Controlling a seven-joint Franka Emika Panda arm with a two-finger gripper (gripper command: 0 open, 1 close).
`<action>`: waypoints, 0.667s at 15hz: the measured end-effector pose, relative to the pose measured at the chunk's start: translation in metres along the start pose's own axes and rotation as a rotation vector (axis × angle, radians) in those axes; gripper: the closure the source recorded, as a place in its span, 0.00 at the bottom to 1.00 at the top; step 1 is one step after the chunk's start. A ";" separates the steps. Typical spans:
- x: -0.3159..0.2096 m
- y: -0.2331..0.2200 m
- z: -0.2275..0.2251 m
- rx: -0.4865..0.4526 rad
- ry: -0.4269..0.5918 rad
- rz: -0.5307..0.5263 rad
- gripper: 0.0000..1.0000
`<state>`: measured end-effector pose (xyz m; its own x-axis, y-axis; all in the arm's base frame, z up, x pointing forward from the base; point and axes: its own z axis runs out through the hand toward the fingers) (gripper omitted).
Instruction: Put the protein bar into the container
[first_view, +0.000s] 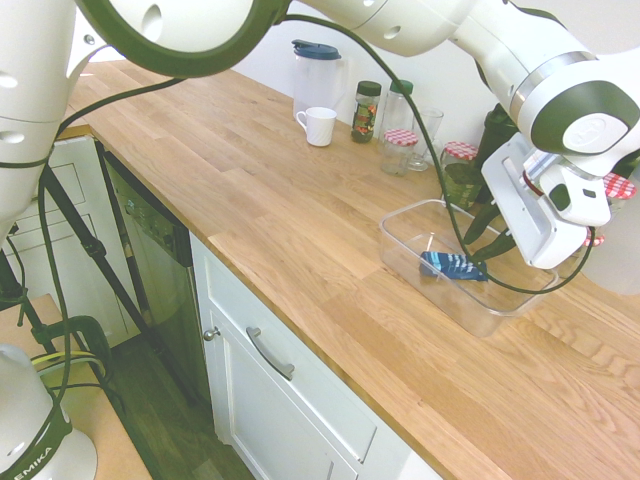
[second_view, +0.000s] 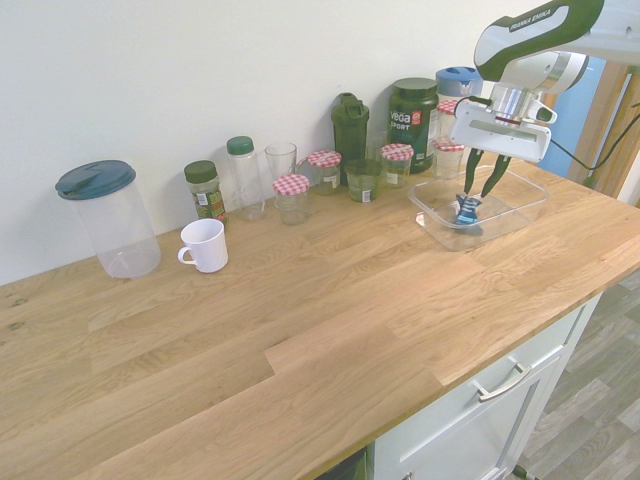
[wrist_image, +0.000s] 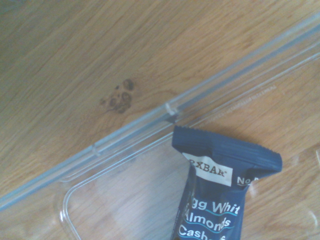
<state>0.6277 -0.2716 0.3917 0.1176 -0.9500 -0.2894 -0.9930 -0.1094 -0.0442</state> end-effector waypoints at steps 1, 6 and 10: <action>0.000 0.000 -0.003 0.004 0.003 0.000 0.00; -0.014 0.013 -0.061 0.062 0.042 -0.039 0.00; -0.056 0.053 -0.105 0.065 0.114 -0.230 0.00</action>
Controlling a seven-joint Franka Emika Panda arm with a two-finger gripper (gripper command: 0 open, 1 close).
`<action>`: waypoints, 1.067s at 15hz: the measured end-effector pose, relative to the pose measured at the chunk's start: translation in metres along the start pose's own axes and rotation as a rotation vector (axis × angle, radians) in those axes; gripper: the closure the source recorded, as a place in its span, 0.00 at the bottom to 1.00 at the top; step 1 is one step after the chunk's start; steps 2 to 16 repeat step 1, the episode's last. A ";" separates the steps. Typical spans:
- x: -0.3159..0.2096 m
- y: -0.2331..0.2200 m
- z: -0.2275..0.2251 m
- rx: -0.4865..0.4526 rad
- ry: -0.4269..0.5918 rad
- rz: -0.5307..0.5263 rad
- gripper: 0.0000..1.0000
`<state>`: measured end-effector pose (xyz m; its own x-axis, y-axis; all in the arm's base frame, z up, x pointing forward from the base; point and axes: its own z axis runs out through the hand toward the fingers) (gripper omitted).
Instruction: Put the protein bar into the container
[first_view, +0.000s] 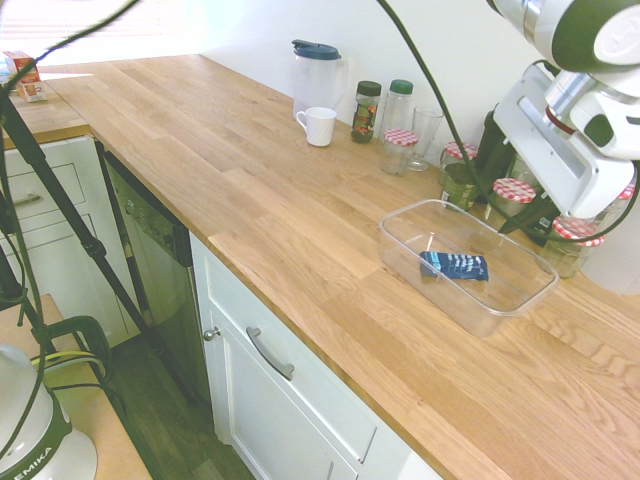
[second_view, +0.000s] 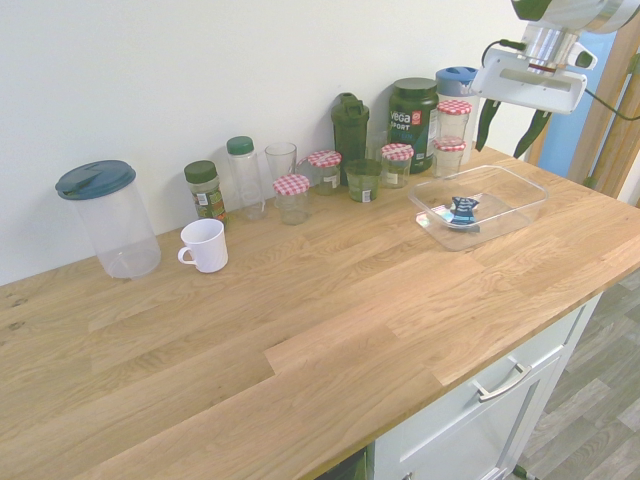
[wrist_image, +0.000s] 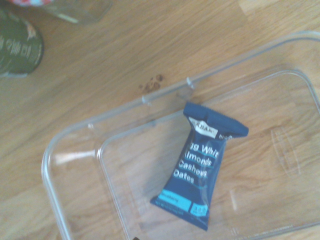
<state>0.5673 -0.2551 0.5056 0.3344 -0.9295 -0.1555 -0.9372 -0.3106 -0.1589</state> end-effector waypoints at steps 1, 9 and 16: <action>-0.014 0.004 -0.004 -0.004 0.022 -0.056 0.00; -0.014 0.004 -0.004 -0.004 0.022 -0.056 0.00; -0.014 0.004 -0.004 -0.004 0.022 -0.056 0.00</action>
